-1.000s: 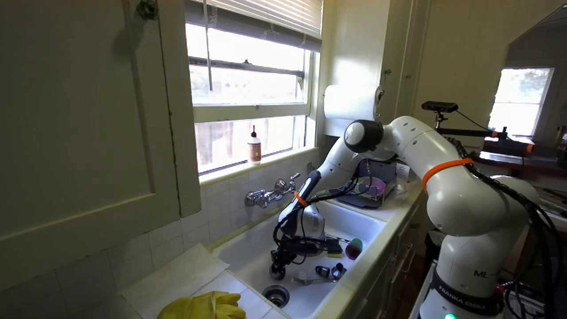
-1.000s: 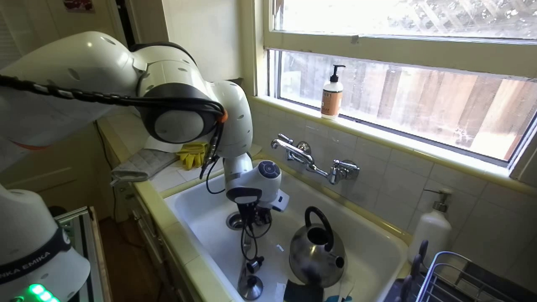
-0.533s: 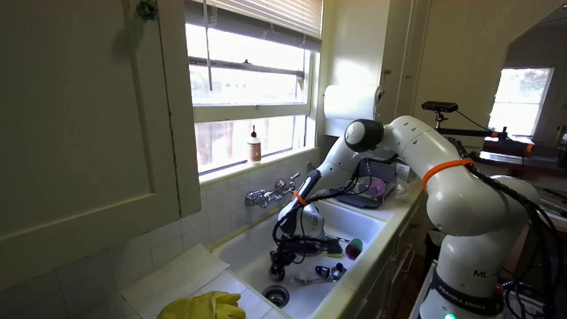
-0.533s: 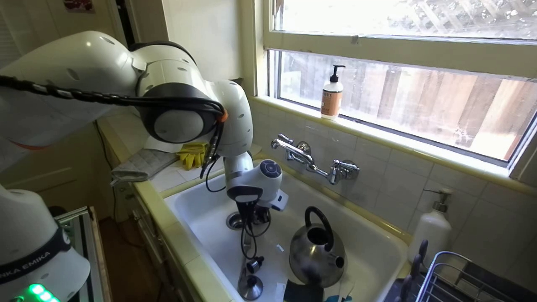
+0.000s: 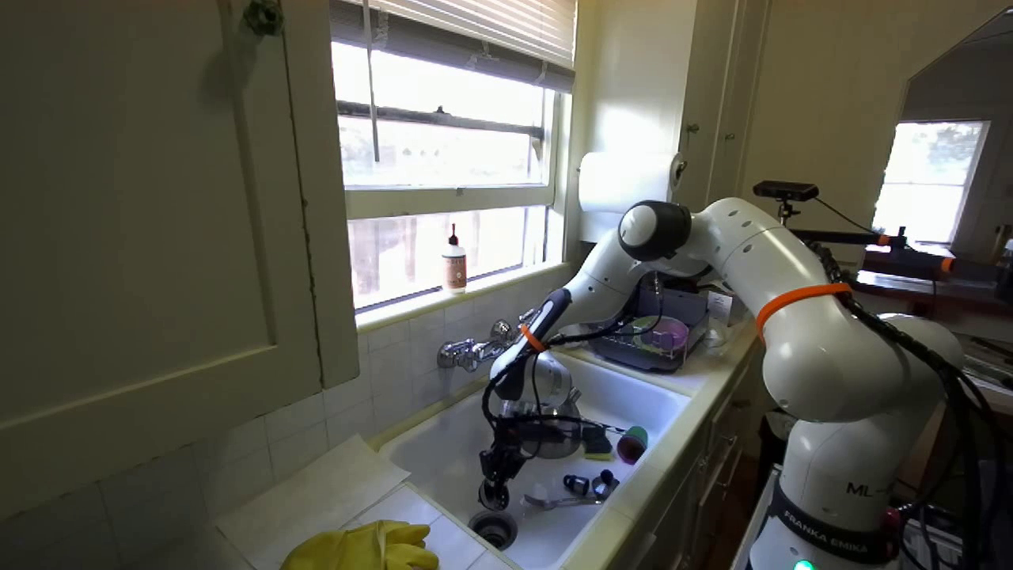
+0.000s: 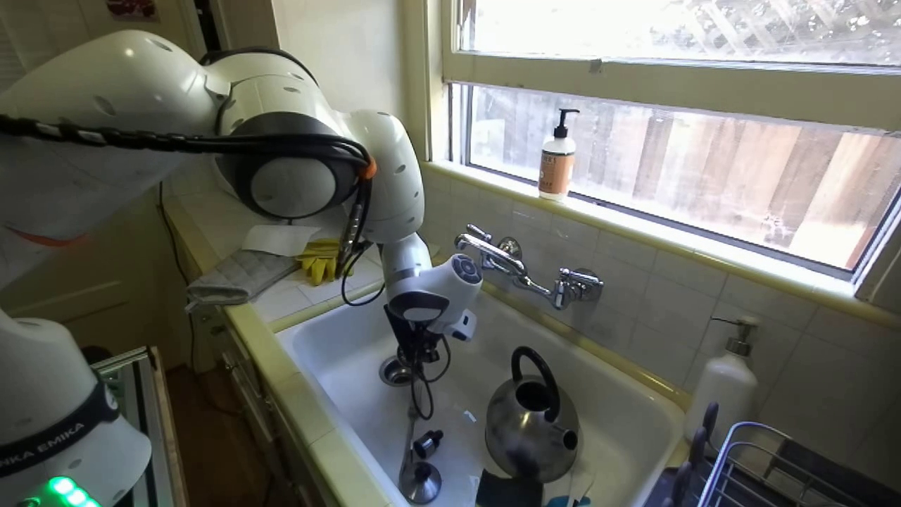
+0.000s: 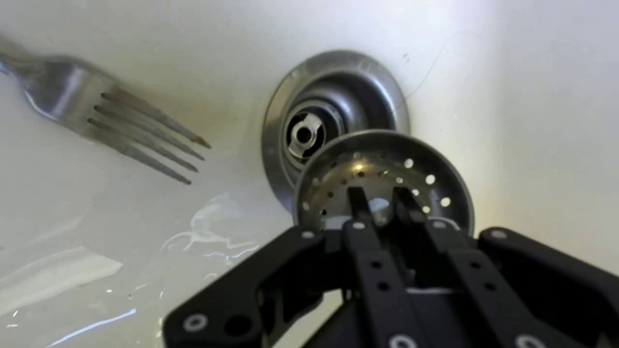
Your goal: Put the stopper into the sink drain
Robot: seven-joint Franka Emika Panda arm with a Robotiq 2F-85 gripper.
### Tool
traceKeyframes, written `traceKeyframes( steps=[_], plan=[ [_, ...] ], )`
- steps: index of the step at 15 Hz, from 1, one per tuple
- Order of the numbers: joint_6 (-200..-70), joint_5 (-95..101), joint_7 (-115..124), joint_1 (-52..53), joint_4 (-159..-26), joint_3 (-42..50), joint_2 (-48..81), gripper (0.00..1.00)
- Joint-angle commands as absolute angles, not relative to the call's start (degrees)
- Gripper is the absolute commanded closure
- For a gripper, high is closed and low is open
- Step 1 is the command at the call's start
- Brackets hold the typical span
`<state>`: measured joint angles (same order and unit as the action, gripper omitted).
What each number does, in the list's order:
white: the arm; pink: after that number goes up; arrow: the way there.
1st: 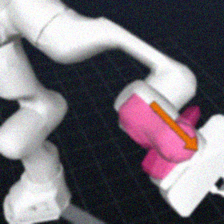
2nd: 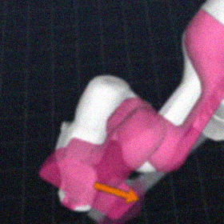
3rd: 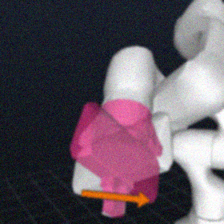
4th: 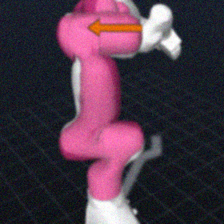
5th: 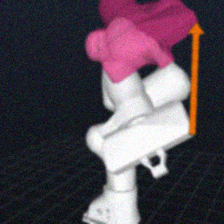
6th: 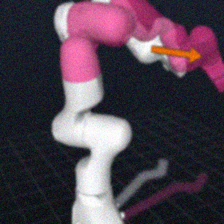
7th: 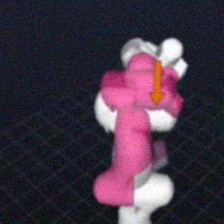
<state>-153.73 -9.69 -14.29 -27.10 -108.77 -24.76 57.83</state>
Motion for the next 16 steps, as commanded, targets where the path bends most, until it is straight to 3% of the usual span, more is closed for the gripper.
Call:
traceKeyframes(
  steps=[1,6,16],
  plan=[
    [-143.40,-10.57,-15.73,-22.55,-105.91,-21.16,56.20,0.96],
    [-136.02,-9.49,-14.54,-14.07,-100.72,-14.77,56.75,0.96],
    [-134.67,-6.90,-13.85,-5.31,-96.63,-8.05,59.65,0.96]
  ],
)
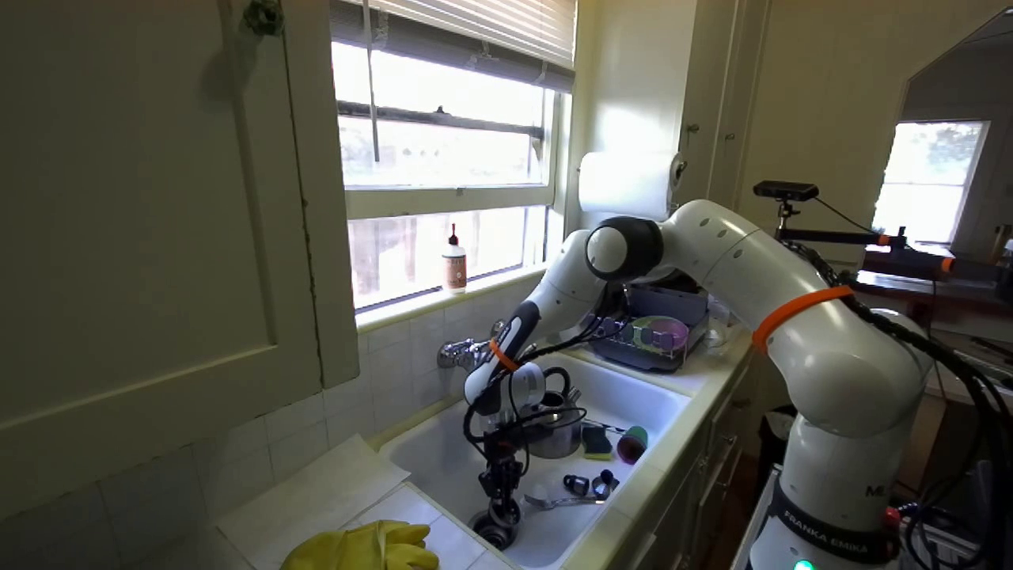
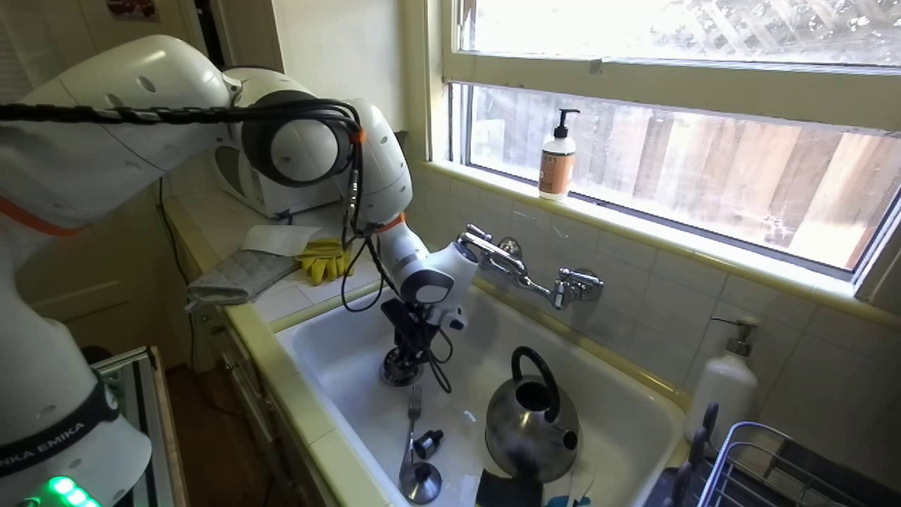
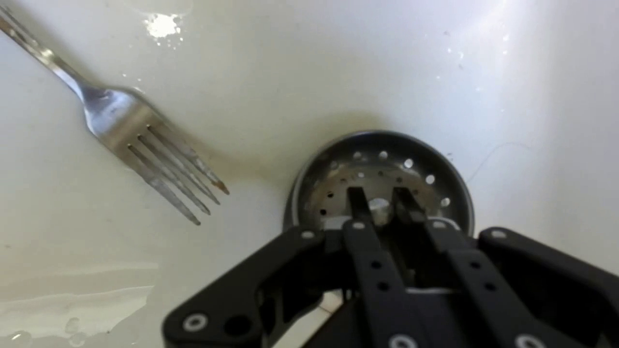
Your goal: Put the stopper into the sink drain
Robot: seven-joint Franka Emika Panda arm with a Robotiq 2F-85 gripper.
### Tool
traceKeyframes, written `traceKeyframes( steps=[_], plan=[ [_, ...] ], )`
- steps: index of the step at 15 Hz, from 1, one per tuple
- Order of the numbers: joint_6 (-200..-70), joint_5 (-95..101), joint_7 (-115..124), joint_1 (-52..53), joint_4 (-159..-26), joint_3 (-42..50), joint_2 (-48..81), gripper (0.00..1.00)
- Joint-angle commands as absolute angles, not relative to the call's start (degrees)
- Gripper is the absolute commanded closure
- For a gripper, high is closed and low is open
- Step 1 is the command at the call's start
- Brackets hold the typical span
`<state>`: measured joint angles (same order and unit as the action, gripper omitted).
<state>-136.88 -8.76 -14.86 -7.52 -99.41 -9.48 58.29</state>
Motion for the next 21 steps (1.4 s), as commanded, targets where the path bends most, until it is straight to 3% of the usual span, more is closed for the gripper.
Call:
traceKeyframes(
  steps=[1,21],
  plan=[
    [-134.87,-6.81,-13.90,-5.09,-96.45,-7.95,59.88,0.96],
    [-126.37,-2.53,-11.27,0.64,-86.79,-4.85,66.30,0.96]
  ],
)
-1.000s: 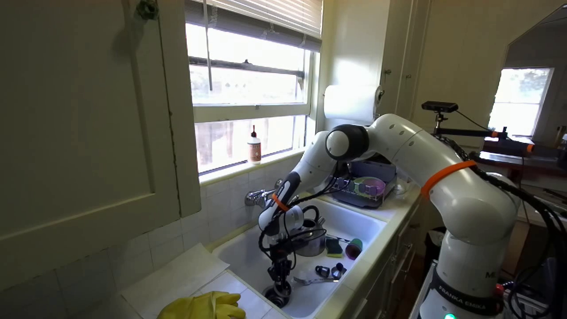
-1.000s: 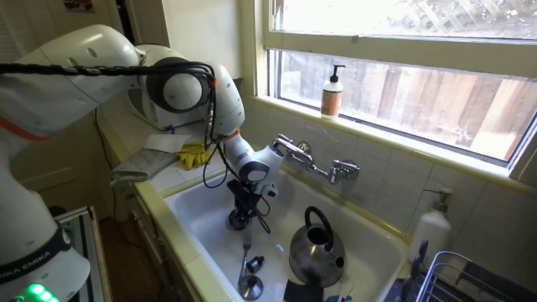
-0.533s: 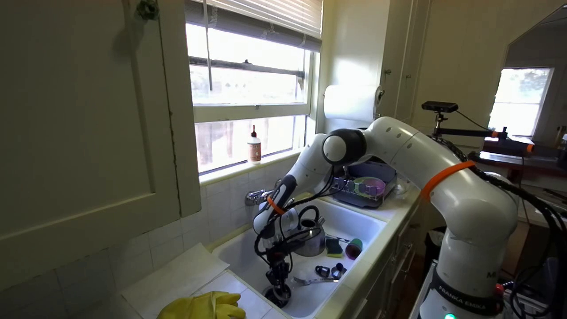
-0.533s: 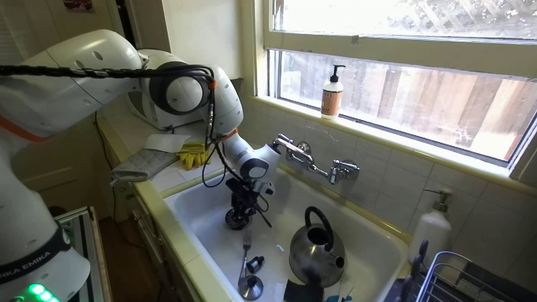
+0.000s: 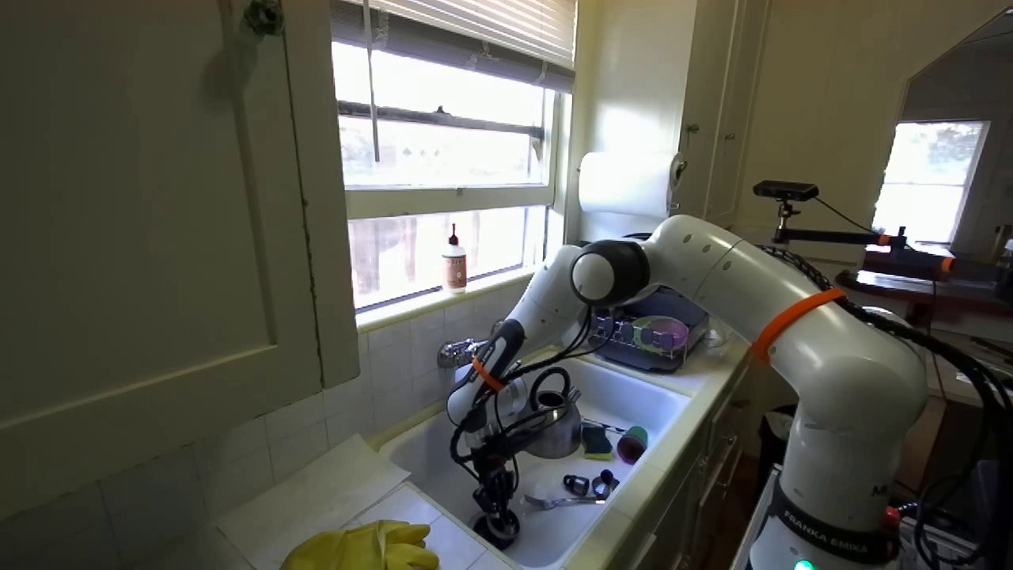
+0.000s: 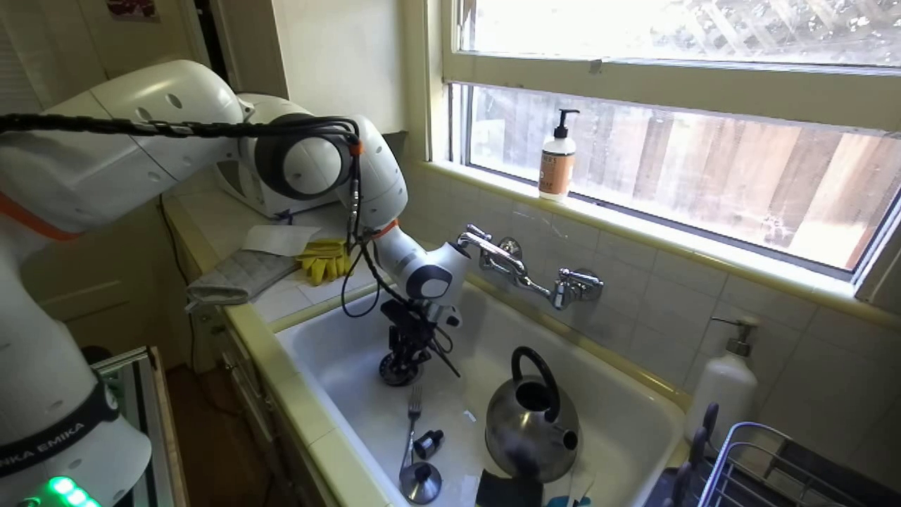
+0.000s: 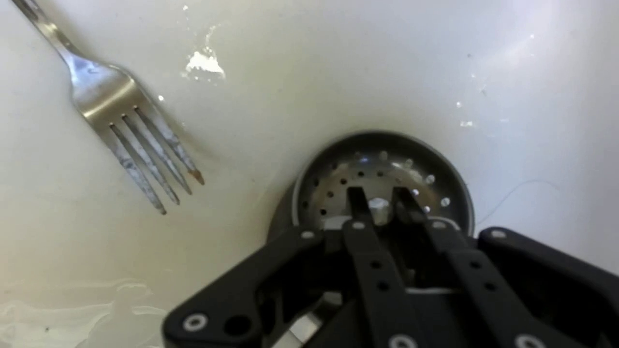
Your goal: Put the stopper into the sink drain
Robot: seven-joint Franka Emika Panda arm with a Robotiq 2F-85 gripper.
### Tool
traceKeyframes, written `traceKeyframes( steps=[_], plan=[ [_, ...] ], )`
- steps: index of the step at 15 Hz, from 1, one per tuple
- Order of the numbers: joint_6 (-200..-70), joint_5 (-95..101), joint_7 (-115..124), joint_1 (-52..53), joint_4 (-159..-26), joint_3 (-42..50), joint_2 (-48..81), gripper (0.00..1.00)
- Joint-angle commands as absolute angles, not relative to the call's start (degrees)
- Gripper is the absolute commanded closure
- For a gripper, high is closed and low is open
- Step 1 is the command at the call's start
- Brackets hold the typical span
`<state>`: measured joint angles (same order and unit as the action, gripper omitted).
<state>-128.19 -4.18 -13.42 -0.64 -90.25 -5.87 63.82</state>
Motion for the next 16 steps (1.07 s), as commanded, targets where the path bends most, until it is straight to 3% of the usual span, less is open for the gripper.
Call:
traceKeyframes(
  steps=[1,16],
  plan=[
    [-126.56,-2.41,-10.97,0.81,-86.32,-4.76,66.77,0.96],
    [-126.45,-0.04,-7.76,4.23,-81.02,-3.39,70.30,0.96]
  ],
)
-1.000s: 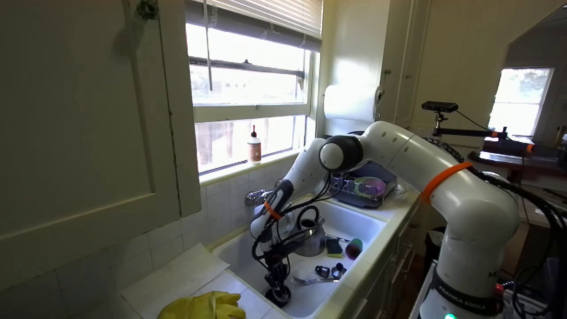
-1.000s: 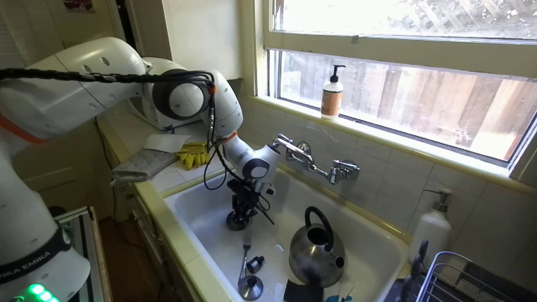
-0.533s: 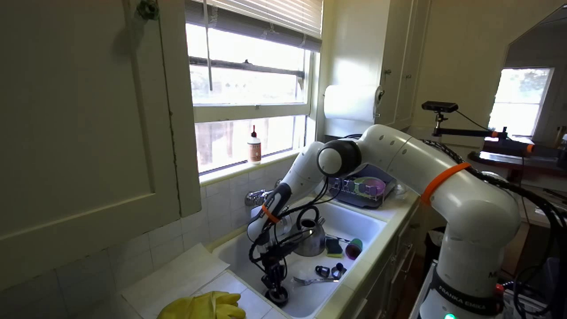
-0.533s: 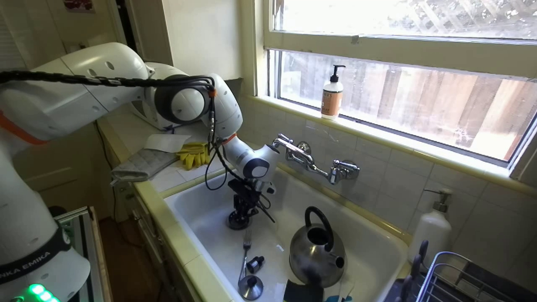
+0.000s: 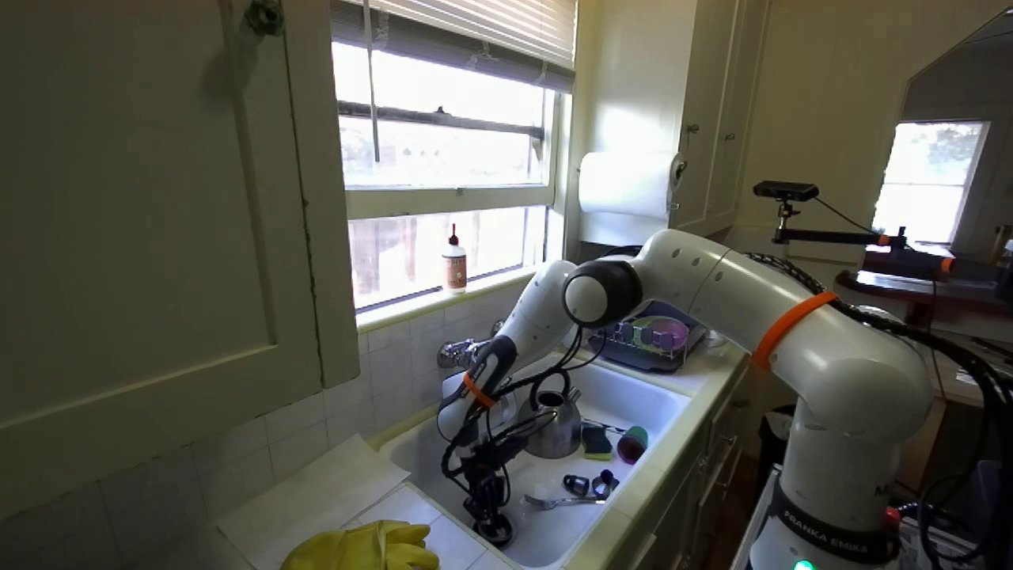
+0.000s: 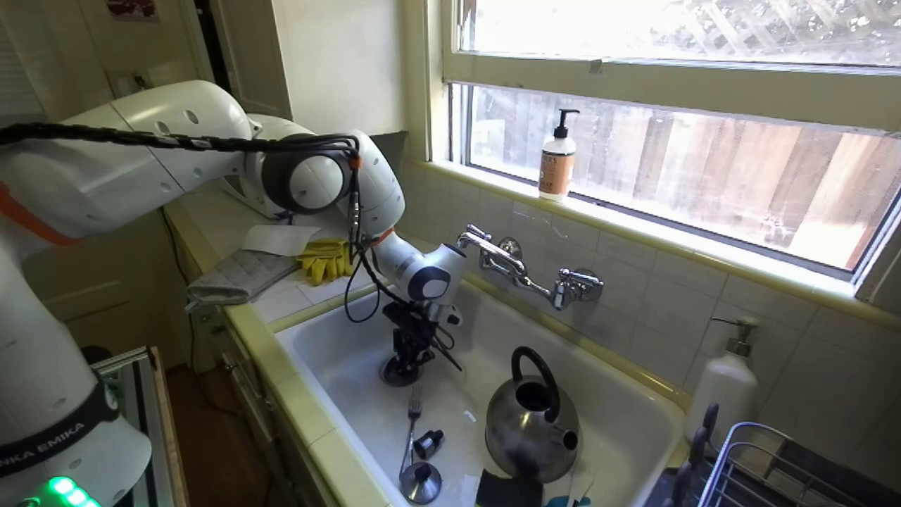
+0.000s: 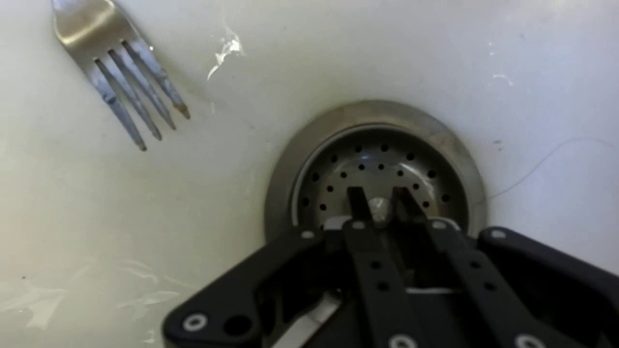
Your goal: Put the stopper into the sink drain
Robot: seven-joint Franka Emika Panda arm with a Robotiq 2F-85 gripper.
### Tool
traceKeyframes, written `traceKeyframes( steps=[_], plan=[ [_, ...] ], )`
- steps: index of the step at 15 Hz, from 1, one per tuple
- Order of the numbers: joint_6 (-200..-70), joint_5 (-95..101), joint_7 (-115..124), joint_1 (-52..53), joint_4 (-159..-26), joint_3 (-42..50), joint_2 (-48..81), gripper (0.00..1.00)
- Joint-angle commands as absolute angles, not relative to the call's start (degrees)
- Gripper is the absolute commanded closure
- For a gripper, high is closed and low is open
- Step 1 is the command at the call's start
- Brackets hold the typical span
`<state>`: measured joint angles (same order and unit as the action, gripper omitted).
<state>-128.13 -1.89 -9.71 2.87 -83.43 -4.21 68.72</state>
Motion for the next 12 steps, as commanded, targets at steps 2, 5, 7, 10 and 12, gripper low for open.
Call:
traceKeyframes(
  steps=[2,5,7,10,12],
  plan=[
    [-126.55,0.44,-7.27,4.74,-80.86,-3.17,70.43,0.96],
    [-127.29,0.74,-6.59,5.08,-81.05,-3.09,70.46,0.96],
    [-127.51,0.78,-5.93,5.32,-81.04,-2.92,70.60,0.96],
    [-127.42,0.83,-5.16,5.74,-80.99,-2.68,70.71,0.96],
    [-127.69,0.90,-4.58,6.12,-81.07,-2.52,70.73,0.96]
  ],
)
